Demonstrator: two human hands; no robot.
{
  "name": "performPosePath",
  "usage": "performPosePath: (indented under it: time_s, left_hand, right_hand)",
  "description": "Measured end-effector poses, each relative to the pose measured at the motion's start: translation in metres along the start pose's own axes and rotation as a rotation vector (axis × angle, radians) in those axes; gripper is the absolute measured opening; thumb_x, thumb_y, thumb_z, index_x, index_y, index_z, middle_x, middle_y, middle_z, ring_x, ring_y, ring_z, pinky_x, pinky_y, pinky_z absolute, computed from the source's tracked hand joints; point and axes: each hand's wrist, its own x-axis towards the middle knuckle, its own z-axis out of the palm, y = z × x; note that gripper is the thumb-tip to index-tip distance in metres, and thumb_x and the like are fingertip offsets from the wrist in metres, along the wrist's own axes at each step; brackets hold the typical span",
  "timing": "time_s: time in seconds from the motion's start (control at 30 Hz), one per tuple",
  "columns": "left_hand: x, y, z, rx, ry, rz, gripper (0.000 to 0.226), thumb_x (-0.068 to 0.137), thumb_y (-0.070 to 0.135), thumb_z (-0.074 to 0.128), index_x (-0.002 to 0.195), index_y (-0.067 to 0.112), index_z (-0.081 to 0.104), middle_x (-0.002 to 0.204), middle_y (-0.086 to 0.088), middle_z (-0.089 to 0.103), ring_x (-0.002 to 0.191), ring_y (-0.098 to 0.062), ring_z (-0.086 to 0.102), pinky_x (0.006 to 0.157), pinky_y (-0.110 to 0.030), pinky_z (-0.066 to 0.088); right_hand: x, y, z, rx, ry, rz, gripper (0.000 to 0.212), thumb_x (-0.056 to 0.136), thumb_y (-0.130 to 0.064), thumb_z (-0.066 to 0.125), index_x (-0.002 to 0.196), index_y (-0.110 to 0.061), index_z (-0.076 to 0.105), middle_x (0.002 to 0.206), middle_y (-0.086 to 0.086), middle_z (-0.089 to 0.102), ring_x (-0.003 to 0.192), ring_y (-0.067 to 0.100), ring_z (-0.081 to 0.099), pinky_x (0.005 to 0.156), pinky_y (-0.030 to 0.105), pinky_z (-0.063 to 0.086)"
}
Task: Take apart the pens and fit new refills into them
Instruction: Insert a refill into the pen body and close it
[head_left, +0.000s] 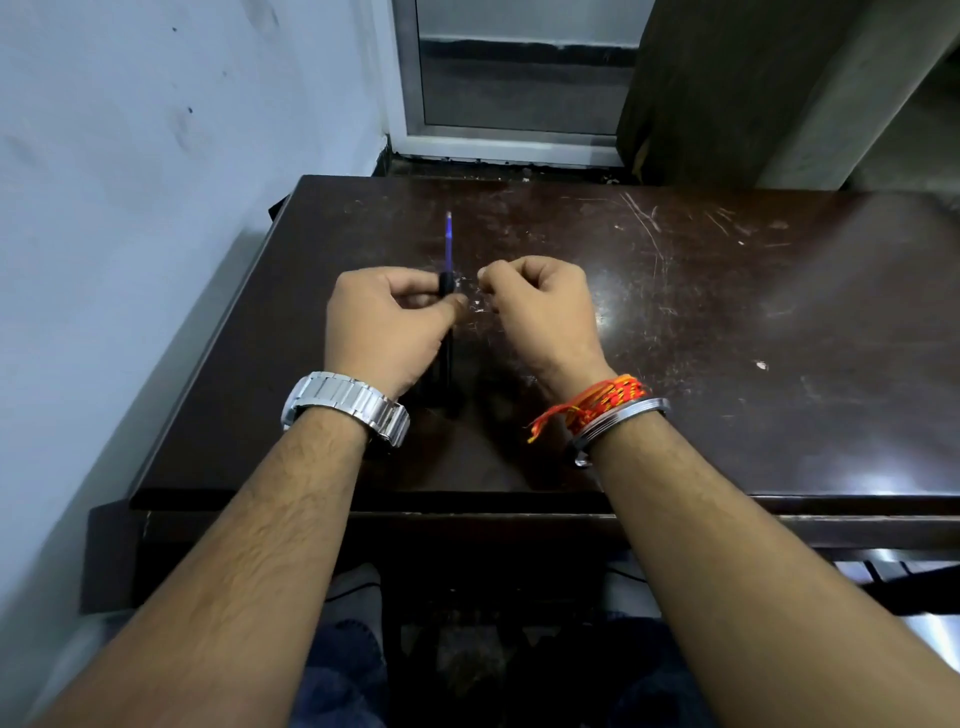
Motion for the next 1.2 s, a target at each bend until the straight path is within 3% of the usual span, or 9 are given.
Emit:
performPosePath:
  time_s: [0.13, 0.27, 0.33, 0.47, 0.7, 0.83, 0.97, 1.13, 1.2]
  left_hand:
    - [0.012, 0.001, -0.019, -0.035, 0.185, -0.001, 0.01, 0.066, 0.03, 0.084, 0.064, 0.035, 0.075, 0.06, 0.011, 0.072, 0.067, -0.016, 0.075, 0.074, -0.044, 0.064]
    - [0.018, -0.003, -0.033, -0.032, 0.303, 0.025, 0.012, 0.069, 0.027, 0.081, 0.065, 0.034, 0.071, 0.053, 0.018, 0.068, 0.061, -0.011, 0.074, 0.067, -0.031, 0.063]
    - [0.018, -0.003, -0.032, -0.021, 0.332, 0.045, 0.014, 0.07, 0.026, 0.08, 0.065, 0.035, 0.07, 0.052, 0.019, 0.066, 0.062, -0.01, 0.074, 0.062, -0.023, 0.057]
    - [0.017, -0.003, -0.028, -0.001, 0.342, 0.074, 0.015, 0.073, 0.024, 0.079, 0.068, 0.035, 0.07, 0.062, 0.015, 0.068, 0.067, -0.013, 0.074, 0.068, -0.025, 0.058]
    - [0.016, -0.004, -0.028, 0.001, 0.349, 0.074, 0.017, 0.073, 0.026, 0.079, 0.065, 0.037, 0.069, 0.055, 0.018, 0.065, 0.063, -0.009, 0.073, 0.06, -0.017, 0.053]
    - [0.016, -0.003, -0.027, 0.001, 0.351, 0.069, 0.018, 0.072, 0.025, 0.079, 0.064, 0.037, 0.068, 0.056, 0.017, 0.064, 0.064, -0.013, 0.074, 0.065, -0.024, 0.058]
    - [0.015, -0.002, -0.025, 0.025, 0.349, 0.071, 0.016, 0.071, 0.028, 0.079, 0.063, 0.038, 0.069, 0.055, 0.019, 0.064, 0.062, -0.008, 0.071, 0.066, -0.022, 0.057]
    - [0.013, 0.0, -0.024, 0.026, 0.315, 0.054, 0.014, 0.071, 0.028, 0.079, 0.065, 0.037, 0.07, 0.059, 0.016, 0.067, 0.064, -0.01, 0.071, 0.07, -0.029, 0.061]
    - [0.013, 0.0, -0.022, 0.025, 0.296, 0.049, 0.013, 0.071, 0.028, 0.079, 0.065, 0.037, 0.071, 0.059, 0.015, 0.068, 0.066, -0.014, 0.074, 0.071, -0.034, 0.062]
  right_hand:
    - [-0.009, 0.001, 0.004, -0.251, -0.076, -0.13, 0.017, 0.083, -0.024, 0.064, 0.072, -0.014, 0.072, 0.057, -0.011, 0.065, 0.059, 0.002, 0.058, 0.072, 0.022, 0.044]
    - [-0.024, -0.002, 0.017, -0.504, -0.316, -0.228, 0.016, 0.085, -0.022, 0.063, 0.091, -0.014, 0.076, 0.09, 0.005, 0.075, 0.09, 0.024, 0.069, 0.084, 0.033, 0.055]
    - [-0.031, -0.002, 0.025, -0.603, -0.398, -0.298, 0.02, 0.088, -0.025, 0.061, 0.099, -0.016, 0.075, 0.1, 0.009, 0.07, 0.1, 0.03, 0.065, 0.087, 0.04, 0.054]
    - [-0.04, 0.0, 0.036, -0.703, -0.427, -0.366, 0.031, 0.095, -0.035, 0.055, 0.12, -0.021, 0.069, 0.114, 0.008, 0.054, 0.113, 0.032, 0.052, 0.09, 0.046, 0.052]
    - [-0.042, -0.001, 0.04, -0.716, -0.294, -0.412, 0.029, 0.094, -0.037, 0.059, 0.107, -0.015, 0.073, 0.111, 0.008, 0.053, 0.109, 0.03, 0.053, 0.086, 0.042, 0.053]
    - [-0.046, -0.002, 0.041, -0.715, -0.292, -0.45, 0.027, 0.092, -0.036, 0.063, 0.105, -0.016, 0.074, 0.108, 0.006, 0.052, 0.107, 0.027, 0.052, 0.08, 0.039, 0.053]
    - [-0.046, -0.001, 0.041, -0.778, -0.291, -0.456, 0.027, 0.093, -0.035, 0.061, 0.107, -0.016, 0.075, 0.111, 0.005, 0.053, 0.11, 0.026, 0.052, 0.079, 0.036, 0.052]
    - [-0.048, -0.002, 0.044, -0.807, -0.25, -0.486, 0.026, 0.091, -0.026, 0.06, 0.099, -0.006, 0.072, 0.107, 0.008, 0.054, 0.106, 0.029, 0.053, 0.069, 0.035, 0.043]
    - [-0.049, -0.002, 0.045, -0.797, -0.25, -0.502, 0.023, 0.09, -0.022, 0.06, 0.095, -0.001, 0.07, 0.105, 0.011, 0.054, 0.104, 0.032, 0.054, 0.07, 0.038, 0.047]
